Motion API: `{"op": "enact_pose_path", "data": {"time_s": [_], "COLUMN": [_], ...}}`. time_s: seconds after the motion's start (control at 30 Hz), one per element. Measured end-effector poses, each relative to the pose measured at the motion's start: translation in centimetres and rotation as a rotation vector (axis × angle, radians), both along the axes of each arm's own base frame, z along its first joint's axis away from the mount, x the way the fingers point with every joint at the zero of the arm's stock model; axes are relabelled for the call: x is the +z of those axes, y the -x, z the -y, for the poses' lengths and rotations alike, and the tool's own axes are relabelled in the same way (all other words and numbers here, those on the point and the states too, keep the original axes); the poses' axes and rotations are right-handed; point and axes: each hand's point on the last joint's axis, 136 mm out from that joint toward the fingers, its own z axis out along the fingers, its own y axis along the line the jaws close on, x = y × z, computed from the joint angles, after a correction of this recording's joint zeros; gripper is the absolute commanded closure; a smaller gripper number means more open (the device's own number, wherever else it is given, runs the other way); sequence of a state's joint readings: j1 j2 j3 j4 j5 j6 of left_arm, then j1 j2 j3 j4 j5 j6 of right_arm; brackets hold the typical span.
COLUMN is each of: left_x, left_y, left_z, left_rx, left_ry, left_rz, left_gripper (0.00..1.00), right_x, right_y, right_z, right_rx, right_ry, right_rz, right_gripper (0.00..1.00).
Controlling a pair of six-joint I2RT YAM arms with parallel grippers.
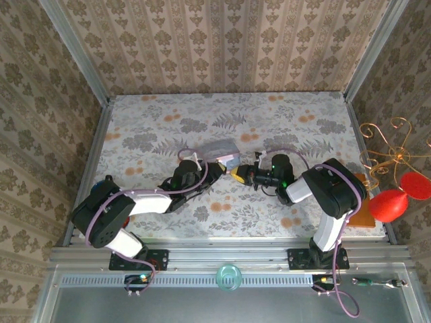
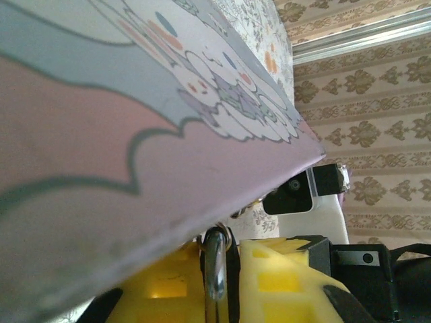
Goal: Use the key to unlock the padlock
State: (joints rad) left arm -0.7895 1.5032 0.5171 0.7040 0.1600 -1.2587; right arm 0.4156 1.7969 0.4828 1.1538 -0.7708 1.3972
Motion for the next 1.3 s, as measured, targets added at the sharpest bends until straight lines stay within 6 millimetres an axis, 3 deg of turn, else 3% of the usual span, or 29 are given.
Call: {"op": "enact_pose_path", "data": {"time_s": [0.6, 0.93, 1.3], "left_x": [-2.5, -5.3, -5.8], "left_y": [1.3, 2.3, 2.3], "left_z": [-0.3, -1.0, -1.3], "left_rx": [-0.069, -0.072, -0.049], "left_ry": [-0.083, -0.092, -0.073], "left_rz": [-0.056, -0.072, -0.053], "left_gripper": [0.8, 0.72, 0.71], "right_x": [-2.6, -4.0, -4.2], "right_y": [2.3, 4.2, 5.5], "right_z": [-0.6, -1.8, -3.0], "right_rx": [-0.03, -0.036, -0.017], "right_ry": [0.067, 0.115, 0.119], "right_rz": [-0.038, -0.056, -0.039], "right_gripper": [1.0, 1.0, 1.0]}}
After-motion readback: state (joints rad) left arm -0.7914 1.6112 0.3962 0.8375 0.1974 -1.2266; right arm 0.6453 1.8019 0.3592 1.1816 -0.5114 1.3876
